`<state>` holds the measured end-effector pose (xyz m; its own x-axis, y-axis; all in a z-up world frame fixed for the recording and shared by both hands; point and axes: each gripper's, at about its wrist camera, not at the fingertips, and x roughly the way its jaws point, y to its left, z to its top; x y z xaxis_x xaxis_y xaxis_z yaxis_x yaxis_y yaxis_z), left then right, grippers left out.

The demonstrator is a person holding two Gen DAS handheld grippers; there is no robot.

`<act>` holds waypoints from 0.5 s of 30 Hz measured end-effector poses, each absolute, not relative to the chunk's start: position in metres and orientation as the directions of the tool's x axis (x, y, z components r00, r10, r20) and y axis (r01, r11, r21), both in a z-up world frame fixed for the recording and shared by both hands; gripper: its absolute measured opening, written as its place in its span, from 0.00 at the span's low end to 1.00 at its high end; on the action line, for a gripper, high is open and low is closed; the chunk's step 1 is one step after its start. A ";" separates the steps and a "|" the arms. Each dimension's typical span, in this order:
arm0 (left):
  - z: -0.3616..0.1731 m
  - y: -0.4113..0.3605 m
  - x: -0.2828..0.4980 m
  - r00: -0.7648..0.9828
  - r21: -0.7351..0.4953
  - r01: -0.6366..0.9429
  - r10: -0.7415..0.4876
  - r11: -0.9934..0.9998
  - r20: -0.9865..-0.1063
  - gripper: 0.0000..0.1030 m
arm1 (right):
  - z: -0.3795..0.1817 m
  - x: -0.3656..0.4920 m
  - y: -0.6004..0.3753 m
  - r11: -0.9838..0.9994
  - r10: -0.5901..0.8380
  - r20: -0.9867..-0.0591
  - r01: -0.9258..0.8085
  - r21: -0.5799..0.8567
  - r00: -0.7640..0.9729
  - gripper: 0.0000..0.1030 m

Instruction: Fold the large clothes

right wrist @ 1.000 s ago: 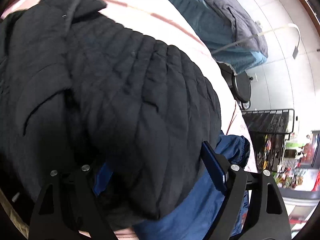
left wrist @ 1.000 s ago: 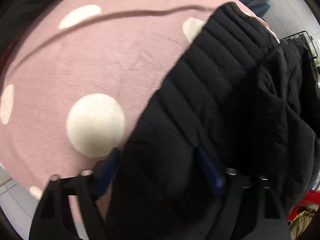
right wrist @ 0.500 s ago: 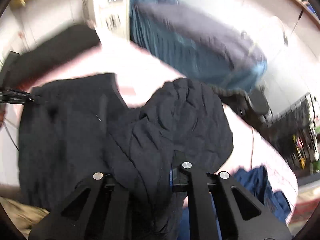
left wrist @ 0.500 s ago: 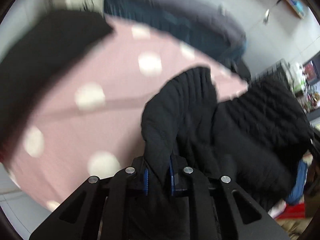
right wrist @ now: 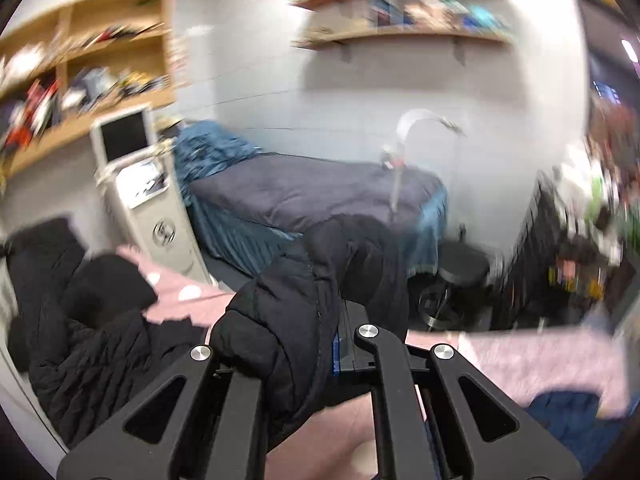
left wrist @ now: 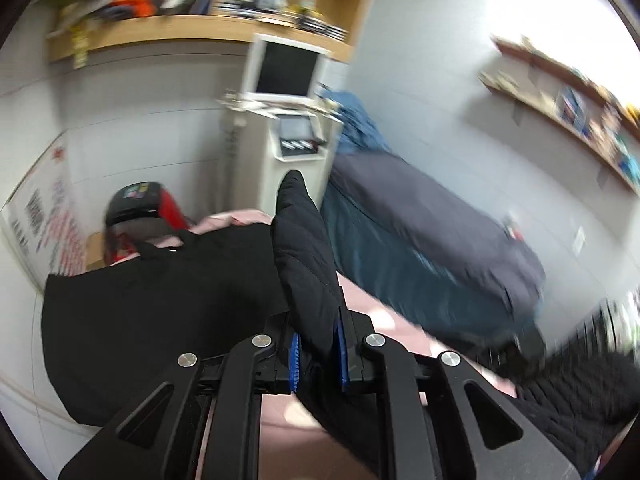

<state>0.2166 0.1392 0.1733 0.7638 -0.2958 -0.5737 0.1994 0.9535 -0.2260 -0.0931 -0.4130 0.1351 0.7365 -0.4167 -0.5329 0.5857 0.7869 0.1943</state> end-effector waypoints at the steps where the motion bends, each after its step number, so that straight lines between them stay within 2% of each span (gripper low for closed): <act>1: 0.173 0.146 0.219 0.769 -0.240 0.169 -0.280 0.956 -0.574 0.13 | 0.121 -0.094 -0.424 0.771 -0.408 -0.549 0.598 0.220 0.729 0.06; 3: 0.157 0.157 0.234 0.767 -0.274 0.095 -0.246 0.957 -0.592 0.13 | 0.082 -0.092 -0.443 0.733 -0.385 -0.622 0.635 0.242 0.681 0.07; 5: 0.130 0.160 0.256 0.742 -0.228 0.013 -0.162 0.973 -0.651 0.13 | 0.041 -0.090 -0.461 0.681 -0.331 -0.721 0.683 0.264 0.609 0.09; 6: 0.115 0.160 0.269 0.711 -0.198 -0.023 -0.123 0.980 -0.692 0.14 | 0.004 -0.085 -0.473 0.638 -0.236 -0.801 0.710 0.299 0.550 0.15; 7: 0.090 0.157 0.278 0.660 -0.157 -0.049 -0.086 0.986 -0.746 0.19 | -0.030 -0.080 -0.479 0.597 -0.147 -0.868 0.742 0.305 0.475 0.21; 8: 0.063 0.155 0.285 0.602 -0.129 -0.062 -0.066 0.990 -0.796 0.25 | -0.064 -0.076 -0.481 0.568 -0.058 -0.920 0.771 0.288 0.387 0.26; 9: 0.045 0.153 0.289 0.557 -0.123 -0.070 -0.063 0.990 -0.828 0.30 | -0.084 -0.076 -0.479 0.556 -0.003 -0.940 0.782 0.282 0.341 0.35; 11: 0.002 0.147 0.286 0.442 -0.091 -0.083 -0.045 0.992 -0.896 0.60 | -0.111 -0.084 -0.469 0.534 0.034 -0.951 0.799 0.278 0.308 0.44; 13: -0.027 0.145 0.272 0.384 -0.040 -0.088 -0.003 0.995 -0.923 0.73 | -0.116 -0.090 -0.461 0.539 -0.002 -0.961 0.809 0.233 0.278 0.68; 15: -0.041 0.141 0.254 0.412 0.012 -0.065 0.038 0.998 -0.910 0.79 | -0.109 -0.091 -0.458 0.552 -0.017 -0.962 0.805 0.217 0.271 0.70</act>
<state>0.2540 0.1407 -0.0411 0.4124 0.0380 -0.9102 -0.0651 0.9978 0.0121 -0.0913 -0.4583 -0.1095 0.2711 -0.0167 -0.9624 0.8048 0.5524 0.2171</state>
